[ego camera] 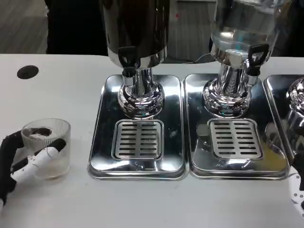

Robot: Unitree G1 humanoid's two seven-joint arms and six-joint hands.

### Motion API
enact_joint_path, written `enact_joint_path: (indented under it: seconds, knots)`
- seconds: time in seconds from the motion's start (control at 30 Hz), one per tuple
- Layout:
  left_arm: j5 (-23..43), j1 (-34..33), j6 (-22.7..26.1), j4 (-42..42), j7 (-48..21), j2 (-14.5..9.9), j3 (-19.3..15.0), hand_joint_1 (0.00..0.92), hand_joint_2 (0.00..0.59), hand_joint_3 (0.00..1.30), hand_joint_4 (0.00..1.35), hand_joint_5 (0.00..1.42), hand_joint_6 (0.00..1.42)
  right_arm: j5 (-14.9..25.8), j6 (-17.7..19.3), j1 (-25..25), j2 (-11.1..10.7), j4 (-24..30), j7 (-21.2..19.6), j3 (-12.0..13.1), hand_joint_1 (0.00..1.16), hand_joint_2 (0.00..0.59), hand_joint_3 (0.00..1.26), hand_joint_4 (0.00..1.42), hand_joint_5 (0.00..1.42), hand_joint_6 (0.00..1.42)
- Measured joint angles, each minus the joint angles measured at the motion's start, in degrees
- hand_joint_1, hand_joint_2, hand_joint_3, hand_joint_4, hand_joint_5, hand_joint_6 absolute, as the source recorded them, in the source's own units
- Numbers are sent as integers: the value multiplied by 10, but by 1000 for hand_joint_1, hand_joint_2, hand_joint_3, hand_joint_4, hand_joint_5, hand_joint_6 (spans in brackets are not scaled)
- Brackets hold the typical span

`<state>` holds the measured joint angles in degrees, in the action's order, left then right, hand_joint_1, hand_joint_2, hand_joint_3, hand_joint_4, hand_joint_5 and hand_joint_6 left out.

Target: Grasp the cup under the faucet to collect the drink, then remove the cup.

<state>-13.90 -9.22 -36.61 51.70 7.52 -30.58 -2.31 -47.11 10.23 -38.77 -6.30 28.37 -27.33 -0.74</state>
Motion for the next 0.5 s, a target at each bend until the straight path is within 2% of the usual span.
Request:
enact_joint_path:
  seconds: [0.5]
  knots:
    - [-4, -4, 22, -45, 1, 10, -9, 236, 172, 479, 577, 400, 239, 2, 1, 2, 1, -8, 0, 3, 667, 510, 378, 342, 250, 180]
